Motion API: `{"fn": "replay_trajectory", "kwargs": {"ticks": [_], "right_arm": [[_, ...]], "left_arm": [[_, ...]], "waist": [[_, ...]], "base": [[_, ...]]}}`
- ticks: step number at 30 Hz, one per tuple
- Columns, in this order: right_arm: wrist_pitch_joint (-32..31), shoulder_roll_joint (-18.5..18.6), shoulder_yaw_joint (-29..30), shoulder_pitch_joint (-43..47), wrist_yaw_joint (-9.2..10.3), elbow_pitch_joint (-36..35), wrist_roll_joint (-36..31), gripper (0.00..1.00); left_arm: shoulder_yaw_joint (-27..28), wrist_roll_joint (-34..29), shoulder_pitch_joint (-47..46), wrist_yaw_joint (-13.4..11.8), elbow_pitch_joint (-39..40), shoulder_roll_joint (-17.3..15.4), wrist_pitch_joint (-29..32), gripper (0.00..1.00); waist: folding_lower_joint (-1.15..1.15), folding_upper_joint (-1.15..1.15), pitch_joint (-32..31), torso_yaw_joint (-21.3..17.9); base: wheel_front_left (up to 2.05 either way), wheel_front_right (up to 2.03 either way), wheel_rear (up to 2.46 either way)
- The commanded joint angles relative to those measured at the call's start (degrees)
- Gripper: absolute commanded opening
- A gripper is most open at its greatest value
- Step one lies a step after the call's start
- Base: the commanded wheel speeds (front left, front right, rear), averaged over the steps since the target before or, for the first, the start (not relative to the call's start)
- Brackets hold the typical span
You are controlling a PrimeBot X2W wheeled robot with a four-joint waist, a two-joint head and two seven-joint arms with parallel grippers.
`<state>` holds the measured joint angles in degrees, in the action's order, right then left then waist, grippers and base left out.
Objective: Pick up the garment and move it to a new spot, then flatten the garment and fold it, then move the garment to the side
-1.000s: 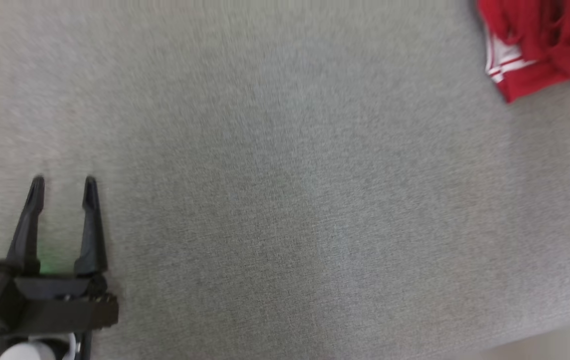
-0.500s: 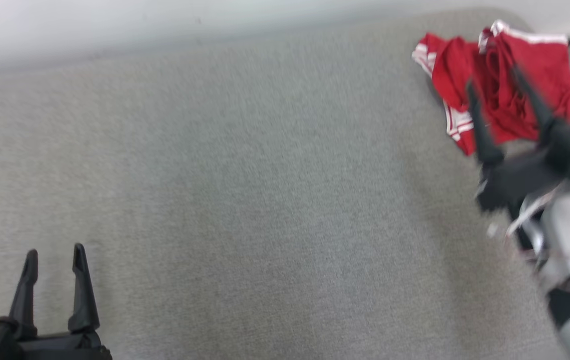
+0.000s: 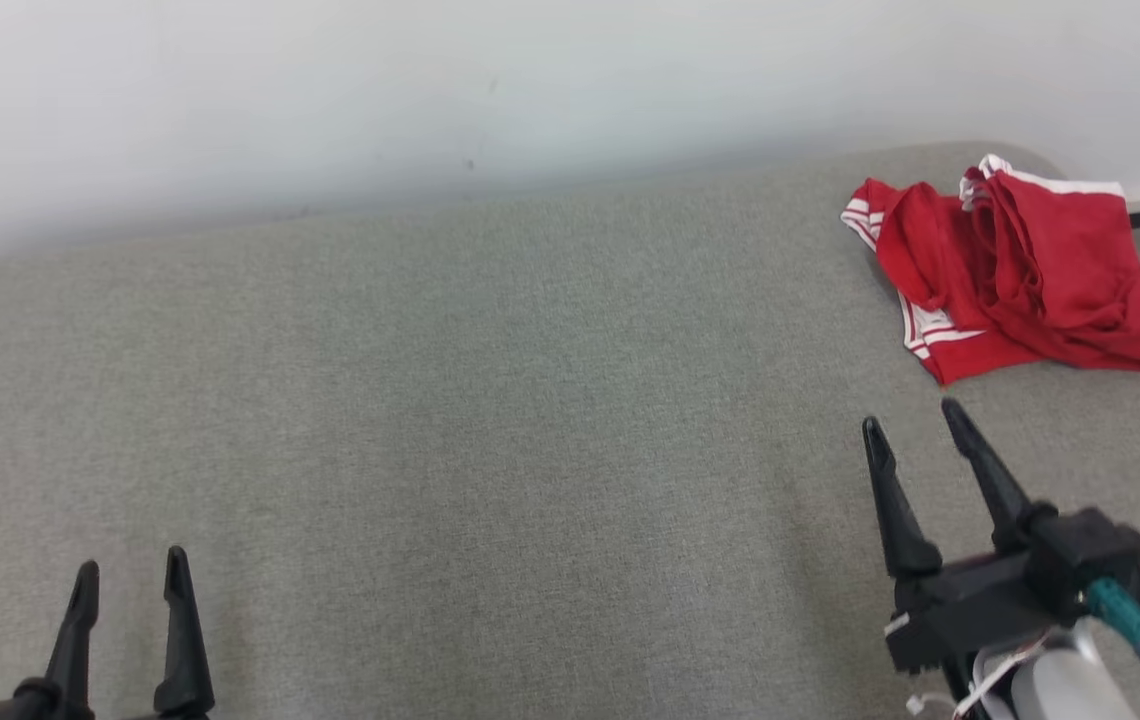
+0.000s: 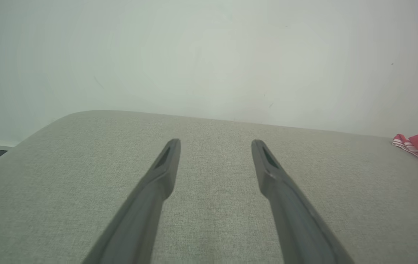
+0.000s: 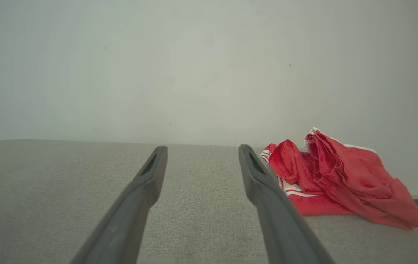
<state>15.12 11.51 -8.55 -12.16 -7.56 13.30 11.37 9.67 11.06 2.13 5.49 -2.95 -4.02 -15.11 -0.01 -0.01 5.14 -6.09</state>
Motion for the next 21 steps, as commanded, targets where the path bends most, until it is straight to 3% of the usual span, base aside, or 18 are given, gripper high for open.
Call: {"fn": "replay_trajectory", "kwargs": {"ticks": [1, 12, 21], "right_arm": [[0.0, -1.1, 0.4, 2.0, 0.17, -0.7, -0.2, 1.0], [0.0, -6.2, 4.4, 11.4, 0.17, -2.9, -2.2, 1.0], [0.0, -7.5, 5.1, 13.8, 0.17, -3.1, -3.2, 1.0]], "left_arm": [[0.1, -0.4, 1.1, -0.3, -0.4, 0.3, 0.0, 1.0], [-0.5, -1.2, 2.0, -0.1, -1.5, 0.7, 0.0, 1.0], [-1.9, -2.3, 3.0, 0.6, -1.3, 0.0, 0.0, 1.0]], "waist": [[0.01, 0.01, -1.4, 0.7], [0.01, 0.01, -4.7, 2.7], [0.01, 0.01, -5.7, 3.2]], "base": [[0.0, 0.0, 0.0], [0.0, 0.0, 0.0], [0.0, 0.0, 0.0]]}}
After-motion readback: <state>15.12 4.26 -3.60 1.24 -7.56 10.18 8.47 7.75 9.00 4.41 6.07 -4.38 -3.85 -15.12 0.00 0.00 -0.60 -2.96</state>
